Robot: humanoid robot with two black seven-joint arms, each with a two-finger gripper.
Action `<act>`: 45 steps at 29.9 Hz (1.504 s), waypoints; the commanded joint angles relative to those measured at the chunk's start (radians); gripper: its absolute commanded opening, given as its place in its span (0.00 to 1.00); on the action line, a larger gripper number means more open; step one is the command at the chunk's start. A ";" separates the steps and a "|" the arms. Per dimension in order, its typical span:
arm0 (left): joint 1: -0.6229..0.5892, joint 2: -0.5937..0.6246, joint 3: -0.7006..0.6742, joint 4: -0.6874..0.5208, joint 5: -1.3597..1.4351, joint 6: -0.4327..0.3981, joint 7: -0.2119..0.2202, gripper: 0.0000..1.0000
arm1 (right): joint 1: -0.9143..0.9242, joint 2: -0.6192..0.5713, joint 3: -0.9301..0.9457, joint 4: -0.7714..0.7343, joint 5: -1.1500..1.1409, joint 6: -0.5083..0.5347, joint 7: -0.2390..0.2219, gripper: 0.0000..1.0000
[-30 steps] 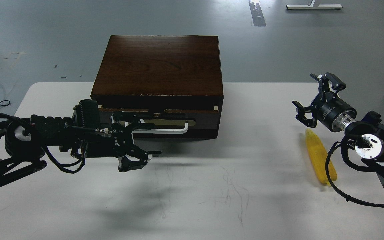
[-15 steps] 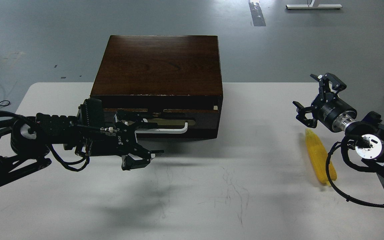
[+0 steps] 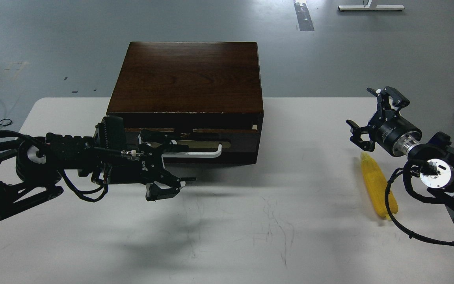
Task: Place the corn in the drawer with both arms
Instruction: 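Pull the drawer open toward the robot with the left gripper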
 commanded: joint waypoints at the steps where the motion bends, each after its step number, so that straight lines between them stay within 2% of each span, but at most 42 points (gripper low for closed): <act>1: 0.004 0.003 0.000 -0.008 0.000 -0.001 -0.001 0.80 | 0.000 0.001 0.001 0.001 0.000 0.000 0.000 1.00; 45: 0.070 0.084 0.002 -0.124 0.000 -0.001 -0.001 0.80 | -0.003 -0.002 0.001 -0.001 0.000 0.000 0.000 1.00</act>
